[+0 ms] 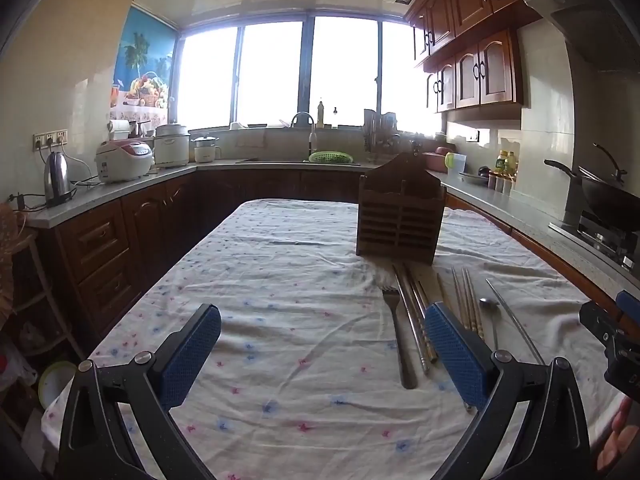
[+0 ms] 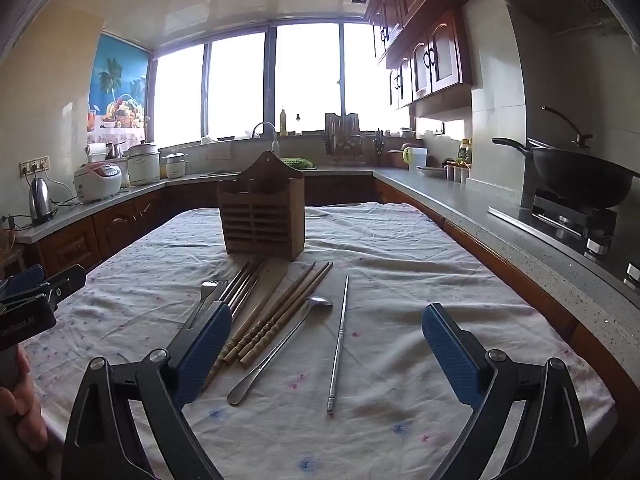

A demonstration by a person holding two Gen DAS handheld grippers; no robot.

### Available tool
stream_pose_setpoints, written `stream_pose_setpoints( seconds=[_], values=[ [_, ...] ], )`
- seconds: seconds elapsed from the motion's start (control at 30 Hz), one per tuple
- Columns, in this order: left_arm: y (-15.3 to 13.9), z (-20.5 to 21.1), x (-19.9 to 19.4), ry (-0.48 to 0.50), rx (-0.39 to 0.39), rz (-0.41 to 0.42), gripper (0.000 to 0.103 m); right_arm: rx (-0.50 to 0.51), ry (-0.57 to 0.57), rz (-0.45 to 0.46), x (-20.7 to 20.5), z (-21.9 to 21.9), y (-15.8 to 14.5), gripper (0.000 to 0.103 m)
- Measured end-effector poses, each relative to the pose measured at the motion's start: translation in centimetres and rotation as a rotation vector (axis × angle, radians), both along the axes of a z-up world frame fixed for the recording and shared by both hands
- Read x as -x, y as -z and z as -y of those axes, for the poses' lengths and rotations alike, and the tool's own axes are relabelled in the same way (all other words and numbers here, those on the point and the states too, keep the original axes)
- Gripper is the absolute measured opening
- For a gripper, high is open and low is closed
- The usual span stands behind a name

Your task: Organize utensils

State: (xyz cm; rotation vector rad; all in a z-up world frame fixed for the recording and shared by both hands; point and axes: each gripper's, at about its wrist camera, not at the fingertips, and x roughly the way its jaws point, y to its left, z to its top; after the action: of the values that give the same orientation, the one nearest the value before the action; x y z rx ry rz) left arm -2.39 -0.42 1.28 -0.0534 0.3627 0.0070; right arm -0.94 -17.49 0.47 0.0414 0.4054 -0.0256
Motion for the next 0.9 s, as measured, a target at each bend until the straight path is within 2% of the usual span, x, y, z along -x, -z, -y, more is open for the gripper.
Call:
stream_pose_setpoints(
  seconds=[0.9],
  values=[
    [0.05,0.20,-0.01,-0.003,-0.004,-0.006,0.102,-0.024,-0.023,0.025,0.40,-0.02,-0.22,0.098]
  ],
)
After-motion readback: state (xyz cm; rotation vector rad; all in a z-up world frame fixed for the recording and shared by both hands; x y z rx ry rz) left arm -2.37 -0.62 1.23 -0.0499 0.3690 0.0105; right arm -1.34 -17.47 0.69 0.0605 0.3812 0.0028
